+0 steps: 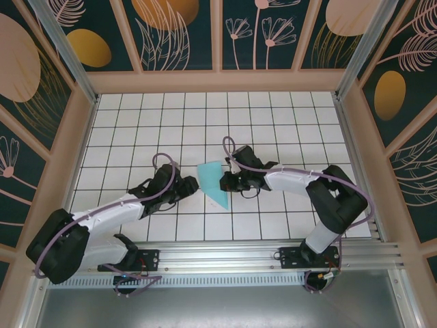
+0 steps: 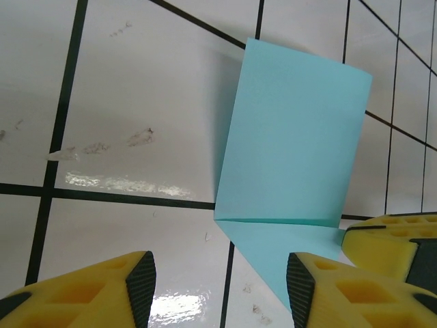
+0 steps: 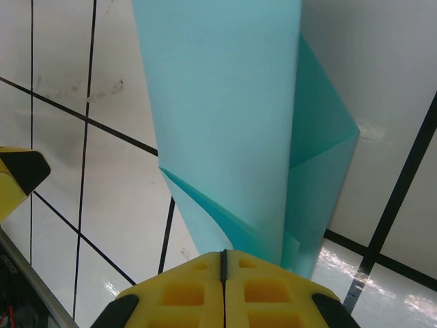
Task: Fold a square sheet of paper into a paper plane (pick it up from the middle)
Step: Fold the wing for the fifth time at the center of the table.
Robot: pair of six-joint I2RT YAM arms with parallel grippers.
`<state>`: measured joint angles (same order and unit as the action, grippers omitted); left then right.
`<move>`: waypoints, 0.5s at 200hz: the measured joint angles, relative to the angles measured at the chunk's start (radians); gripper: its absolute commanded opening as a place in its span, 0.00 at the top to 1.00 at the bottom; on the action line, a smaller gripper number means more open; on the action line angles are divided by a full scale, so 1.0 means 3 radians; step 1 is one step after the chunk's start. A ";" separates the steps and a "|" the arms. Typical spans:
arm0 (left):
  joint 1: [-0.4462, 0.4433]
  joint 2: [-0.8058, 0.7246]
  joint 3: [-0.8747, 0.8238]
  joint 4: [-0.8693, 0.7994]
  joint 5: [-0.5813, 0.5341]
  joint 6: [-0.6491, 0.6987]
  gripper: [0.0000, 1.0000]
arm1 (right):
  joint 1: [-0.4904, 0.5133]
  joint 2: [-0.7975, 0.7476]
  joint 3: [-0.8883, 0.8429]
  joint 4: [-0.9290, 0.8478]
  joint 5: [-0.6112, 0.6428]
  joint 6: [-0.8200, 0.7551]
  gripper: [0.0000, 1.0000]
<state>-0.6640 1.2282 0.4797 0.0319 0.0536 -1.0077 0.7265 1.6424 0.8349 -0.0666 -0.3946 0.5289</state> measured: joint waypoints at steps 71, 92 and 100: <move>0.0000 0.0383 0.0144 0.0174 0.0149 0.0001 0.44 | -0.0164 0.0141 -0.0212 0.0144 -0.0046 0.0001 0.90; 0.0000 0.0510 0.0189 0.0259 0.0210 0.0000 0.43 | -0.0215 0.0170 -0.0254 0.0210 -0.0122 0.0003 0.90; 0.0000 0.0558 0.0203 0.0298 0.0242 0.0000 0.42 | -0.0223 0.0178 -0.0257 0.0225 -0.0151 0.0003 0.90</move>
<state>-0.6640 1.3956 0.5407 0.1211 0.1261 -1.0077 0.6598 1.6958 0.7578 0.0010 -0.4400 0.5297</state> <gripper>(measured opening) 0.571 0.099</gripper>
